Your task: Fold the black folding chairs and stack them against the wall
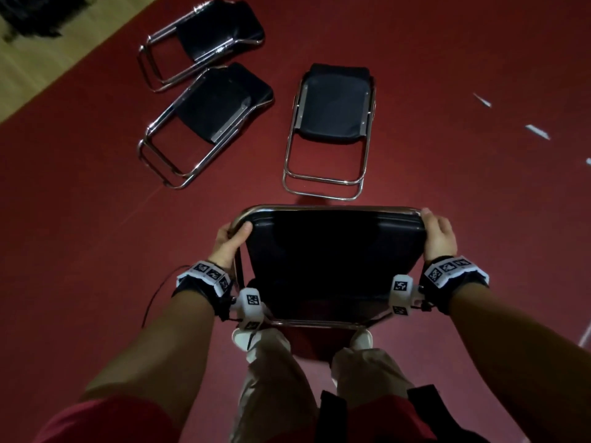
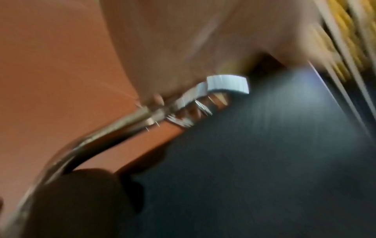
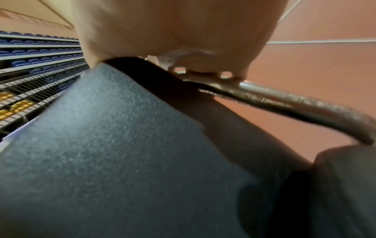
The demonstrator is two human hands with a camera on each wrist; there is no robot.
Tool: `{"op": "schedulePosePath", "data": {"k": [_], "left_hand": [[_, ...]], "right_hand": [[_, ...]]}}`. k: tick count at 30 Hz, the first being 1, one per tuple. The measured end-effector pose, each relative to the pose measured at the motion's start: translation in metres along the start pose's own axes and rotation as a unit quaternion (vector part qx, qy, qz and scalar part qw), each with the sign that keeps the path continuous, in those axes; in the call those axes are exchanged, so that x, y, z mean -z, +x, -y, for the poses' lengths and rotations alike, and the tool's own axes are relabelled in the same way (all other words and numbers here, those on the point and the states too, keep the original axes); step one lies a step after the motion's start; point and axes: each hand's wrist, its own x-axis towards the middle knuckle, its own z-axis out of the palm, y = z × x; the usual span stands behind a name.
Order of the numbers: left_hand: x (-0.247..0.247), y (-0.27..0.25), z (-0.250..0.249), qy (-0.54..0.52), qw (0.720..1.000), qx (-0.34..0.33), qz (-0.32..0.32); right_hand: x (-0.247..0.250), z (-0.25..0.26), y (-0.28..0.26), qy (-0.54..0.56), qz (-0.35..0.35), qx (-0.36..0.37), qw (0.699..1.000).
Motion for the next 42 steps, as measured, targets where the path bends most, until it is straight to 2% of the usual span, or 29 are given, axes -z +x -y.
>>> {"op": "schedulePosePath", "data": {"k": [5,9,14,17,21,25,31,36,40,42], "left_hand": [[0.069,0.018,-0.002,0.041,0.998,-0.043,-0.035],[0.146,0.035,0.013,-0.027,0.998,-0.026,-0.056],[0.26,0.048,0.022,-0.111,0.989,-0.006,-0.097],[0.328,0.049,0.016,-0.159,0.977,-0.026,-0.141],[0.422,0.032,0.009,-0.197,0.956,-0.067,-0.206],[0.502,-0.01,0.004,-0.284,0.911,-0.119,-0.273],[0.585,-0.05,-0.017,-0.349,0.839,-0.183,-0.375],[0.655,-0.046,-0.046,-0.349,0.786,-0.193,-0.472],[0.703,-0.041,-0.06,-0.367,0.73,-0.198,-0.542],[0.727,-0.034,-0.059,-0.368,0.718,-0.198,-0.557]], "right_hand": [[-0.074,0.028,-0.046,-0.073,-0.055,0.027,0.995],[-0.144,0.051,-0.085,-0.109,-0.079,0.055,0.989],[-0.243,0.085,-0.139,-0.122,-0.065,0.107,0.985],[-0.303,0.11,-0.174,-0.107,-0.043,0.148,0.982],[-0.391,0.146,-0.224,-0.074,0.028,0.209,0.975],[-0.483,0.184,-0.274,-0.051,0.136,0.261,0.954],[-0.617,0.237,-0.338,-0.052,0.285,0.318,0.903],[-0.742,0.282,-0.391,-0.061,0.378,0.343,0.858],[-0.834,0.311,-0.439,-0.108,0.447,0.352,0.815],[-0.873,0.318,-0.462,-0.119,0.467,0.353,0.802]]}}
